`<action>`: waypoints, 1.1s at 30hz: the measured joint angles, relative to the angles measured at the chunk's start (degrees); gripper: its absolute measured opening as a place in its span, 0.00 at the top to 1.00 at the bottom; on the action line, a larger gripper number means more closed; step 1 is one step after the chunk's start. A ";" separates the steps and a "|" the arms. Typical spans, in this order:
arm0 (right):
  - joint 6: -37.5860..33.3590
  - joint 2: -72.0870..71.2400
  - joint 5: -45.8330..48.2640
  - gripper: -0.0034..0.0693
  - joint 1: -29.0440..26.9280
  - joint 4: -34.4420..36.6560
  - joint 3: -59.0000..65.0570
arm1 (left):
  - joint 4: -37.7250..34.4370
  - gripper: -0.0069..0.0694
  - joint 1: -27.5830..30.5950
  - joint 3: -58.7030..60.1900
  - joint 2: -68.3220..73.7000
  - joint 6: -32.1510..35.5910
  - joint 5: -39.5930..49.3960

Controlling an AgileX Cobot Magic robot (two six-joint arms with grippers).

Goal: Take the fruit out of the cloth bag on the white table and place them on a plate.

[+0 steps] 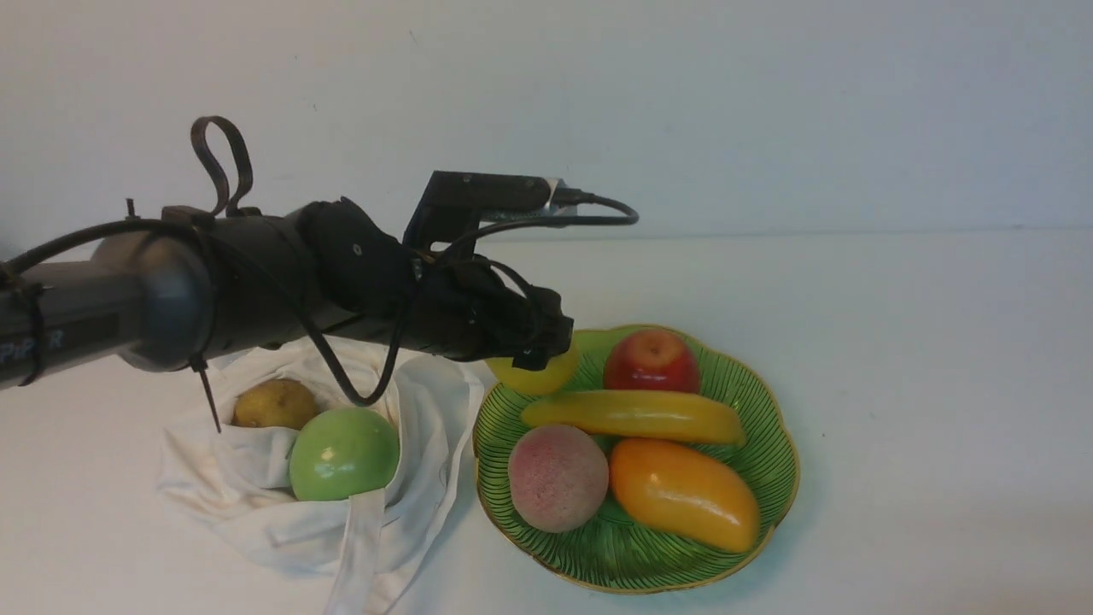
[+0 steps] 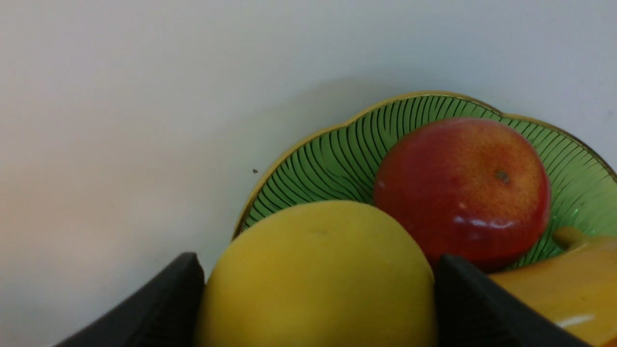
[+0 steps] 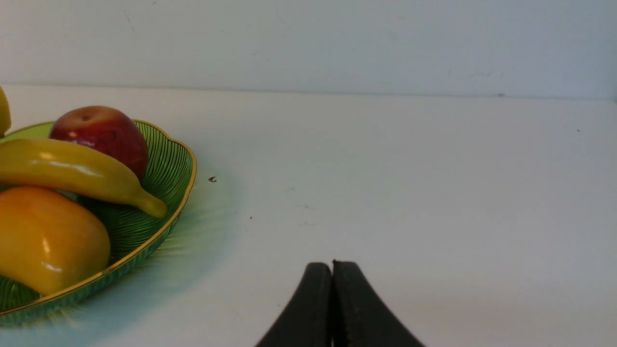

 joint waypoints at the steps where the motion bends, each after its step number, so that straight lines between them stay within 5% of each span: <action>1: 0.00 0.00 0.00 0.97 0.00 0.00 0.00 | -0.07 0.20 0.00 -0.04 0.23 0.00 0.00; 11: 0.00 0.00 0.00 0.97 0.00 0.00 0.00 | -0.18 0.02 0.00 -2.00 0.76 2.58 -0.18; 21: 0.00 0.00 0.00 0.97 0.00 0.00 0.00 | 8.23 0.06 0.00 -9.57 -0.36 1.59 11.23; 23: 0.00 0.00 0.00 0.97 0.00 0.00 0.00 | 13.12 0.19 0.00 -10.83 -3.06 -1.90 14.62; 28: 0.00 0.00 0.00 0.97 0.00 0.00 0.00 | 29.34 0.77 0.00 -11.89 -16.03 -13.23 22.66; 33: 0.00 0.00 0.00 0.97 0.00 0.00 0.00 | 40.59 0.91 0.00 -10.65 -30.93 -22.03 27.30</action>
